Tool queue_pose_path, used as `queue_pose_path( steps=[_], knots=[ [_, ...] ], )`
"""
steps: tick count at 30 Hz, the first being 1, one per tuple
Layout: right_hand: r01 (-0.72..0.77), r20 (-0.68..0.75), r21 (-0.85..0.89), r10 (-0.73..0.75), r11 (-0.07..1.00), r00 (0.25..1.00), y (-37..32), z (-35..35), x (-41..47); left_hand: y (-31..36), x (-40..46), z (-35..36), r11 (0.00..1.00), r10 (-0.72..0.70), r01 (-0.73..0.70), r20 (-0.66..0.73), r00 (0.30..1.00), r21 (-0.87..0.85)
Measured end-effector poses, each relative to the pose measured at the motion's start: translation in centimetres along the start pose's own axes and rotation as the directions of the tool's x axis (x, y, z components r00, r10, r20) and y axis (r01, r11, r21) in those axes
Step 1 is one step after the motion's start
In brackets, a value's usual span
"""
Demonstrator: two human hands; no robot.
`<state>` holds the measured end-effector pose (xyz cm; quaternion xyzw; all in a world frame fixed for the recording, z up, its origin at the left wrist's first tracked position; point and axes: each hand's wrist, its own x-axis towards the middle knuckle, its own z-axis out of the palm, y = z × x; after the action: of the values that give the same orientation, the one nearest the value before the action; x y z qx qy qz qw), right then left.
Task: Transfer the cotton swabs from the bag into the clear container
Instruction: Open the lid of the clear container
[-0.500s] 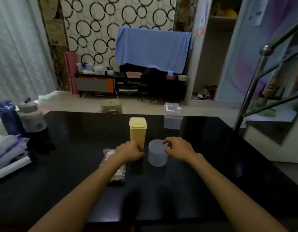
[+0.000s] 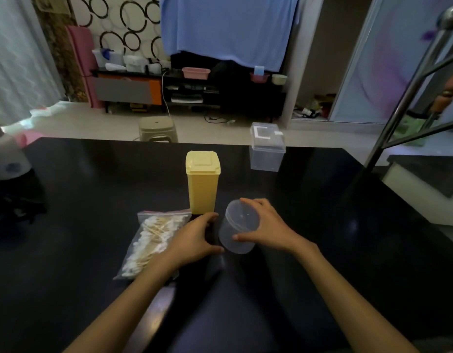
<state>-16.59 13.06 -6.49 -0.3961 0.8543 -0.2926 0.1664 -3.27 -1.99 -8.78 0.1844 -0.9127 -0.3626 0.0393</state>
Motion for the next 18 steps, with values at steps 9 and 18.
queue_pose_path(
  steps=[9,18],
  knots=[
    [0.007,-0.055,0.323,0.012,0.947,0.998,-2.2,3.6,-5.5,0.5,-5.2,0.3,0.957,0.195,-0.2,-0.046,0.98,-0.209],
    [0.053,-0.043,0.315,-0.041,0.948,0.998,-4.1,4.5,-5.9,0.4,-5.5,-0.7,0.905,0.172,-0.208,-0.127,0.977,-0.372]
  ],
)
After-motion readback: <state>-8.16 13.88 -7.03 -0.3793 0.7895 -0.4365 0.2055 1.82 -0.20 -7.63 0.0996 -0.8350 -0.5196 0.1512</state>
